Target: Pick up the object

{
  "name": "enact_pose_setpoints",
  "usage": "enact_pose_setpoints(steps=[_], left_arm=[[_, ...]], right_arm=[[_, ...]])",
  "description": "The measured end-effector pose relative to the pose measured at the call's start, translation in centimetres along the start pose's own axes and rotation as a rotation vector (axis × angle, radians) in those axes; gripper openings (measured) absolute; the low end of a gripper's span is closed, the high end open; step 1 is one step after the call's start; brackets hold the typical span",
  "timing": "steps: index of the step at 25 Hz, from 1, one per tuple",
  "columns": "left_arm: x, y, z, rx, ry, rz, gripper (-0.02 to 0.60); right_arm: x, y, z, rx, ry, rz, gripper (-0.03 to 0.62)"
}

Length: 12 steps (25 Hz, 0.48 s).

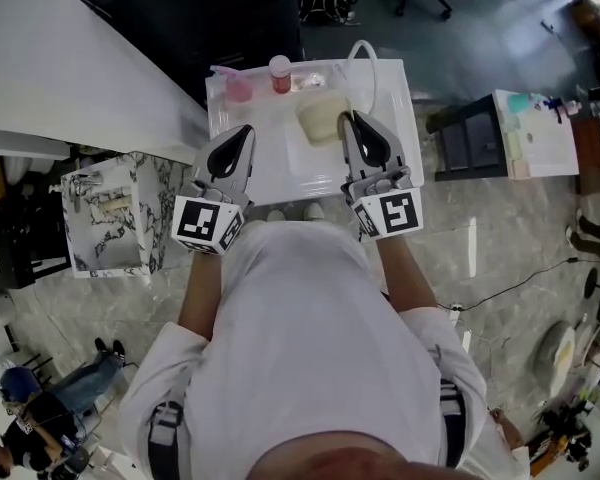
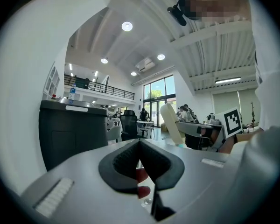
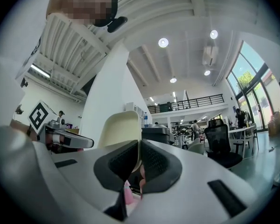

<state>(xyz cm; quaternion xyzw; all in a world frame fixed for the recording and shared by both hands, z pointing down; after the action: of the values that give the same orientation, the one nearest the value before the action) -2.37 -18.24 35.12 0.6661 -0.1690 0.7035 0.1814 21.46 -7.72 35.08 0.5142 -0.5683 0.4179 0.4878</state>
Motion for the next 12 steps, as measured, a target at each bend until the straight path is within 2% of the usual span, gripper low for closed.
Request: enact_pose_setpoints(steps=[4,12], left_arm=[[-0.5,-0.2,0.8,0.0,-0.013,0.027,0.0],[-0.4,0.9,1.4,-0.041,-0.021,0.018,0.0]], right_arm=[[0.0,-0.9,-0.1,-0.006,0.003,-0.014,0.021],[0.4,-1.3,0.2,-0.017,0.016,-0.041,0.021]])
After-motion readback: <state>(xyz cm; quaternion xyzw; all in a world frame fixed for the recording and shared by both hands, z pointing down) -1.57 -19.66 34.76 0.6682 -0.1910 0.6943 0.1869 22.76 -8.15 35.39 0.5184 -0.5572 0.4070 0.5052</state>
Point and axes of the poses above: the fingertips, and each gripper's own axes: z forward along the fingers, y to its left, x out of its underside, the point moved 10 cm from there along -z, backward along the fingers, and after that the axes turned 2 degrees about -y, right-handed, at the moved point
